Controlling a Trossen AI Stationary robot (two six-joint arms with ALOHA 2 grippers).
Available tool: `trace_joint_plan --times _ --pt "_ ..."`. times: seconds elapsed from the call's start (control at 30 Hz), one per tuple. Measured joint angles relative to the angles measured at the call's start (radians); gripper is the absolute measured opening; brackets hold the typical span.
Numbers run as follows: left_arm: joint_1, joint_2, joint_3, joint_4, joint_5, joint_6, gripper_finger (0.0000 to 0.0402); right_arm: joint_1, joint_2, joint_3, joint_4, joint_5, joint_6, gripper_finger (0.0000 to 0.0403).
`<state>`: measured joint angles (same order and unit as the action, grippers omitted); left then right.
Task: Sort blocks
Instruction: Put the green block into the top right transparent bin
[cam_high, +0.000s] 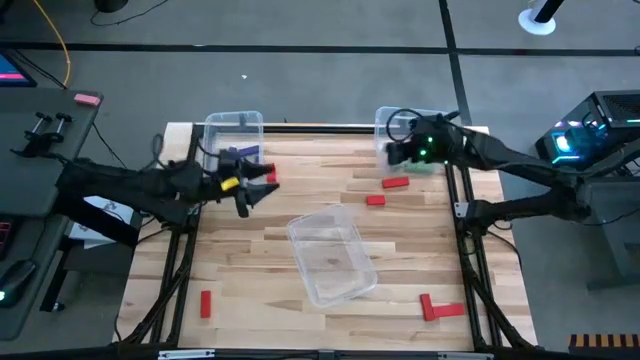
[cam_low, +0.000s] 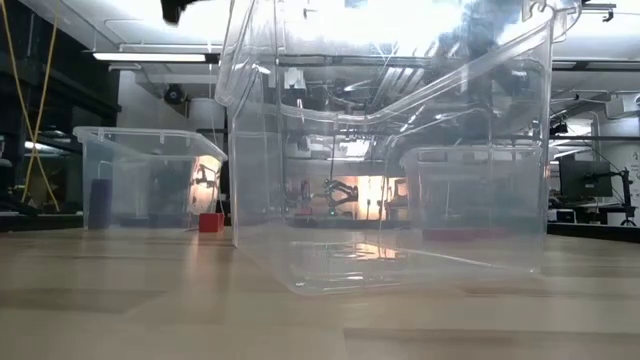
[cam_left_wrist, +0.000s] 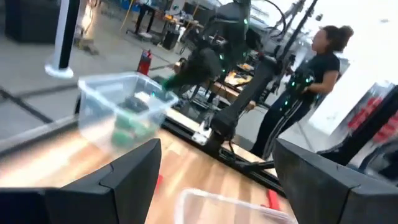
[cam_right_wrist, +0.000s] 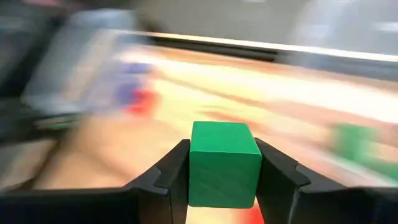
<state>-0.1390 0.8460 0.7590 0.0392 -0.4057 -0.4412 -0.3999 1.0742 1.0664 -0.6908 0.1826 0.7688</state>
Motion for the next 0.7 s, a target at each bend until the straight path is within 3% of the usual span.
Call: trace_joint_plan --times 0.17,0.37,0.5,0.7 --pt "-0.022 0.024 -0.104 0.142 -0.034 -0.133 0.0294 -0.191 0.008 -0.001 -0.224 0.072 -0.056 0.0133" --pt "-0.033 0.04 -0.11 0.205 -0.037 -0.147 0.0294 -0.393 0.069 -0.001 -0.189 0.003 -0.103 0.0133" --pt "-0.033 0.039 -0.11 0.22 -0.037 -0.133 0.0294 -0.438 0.111 -0.002 -0.151 -0.041 -0.089 0.014" --pt "-0.033 0.039 -0.11 0.222 -0.037 -0.132 0.0294 -0.437 0.125 -0.002 -0.132 -0.045 -0.065 0.0194"
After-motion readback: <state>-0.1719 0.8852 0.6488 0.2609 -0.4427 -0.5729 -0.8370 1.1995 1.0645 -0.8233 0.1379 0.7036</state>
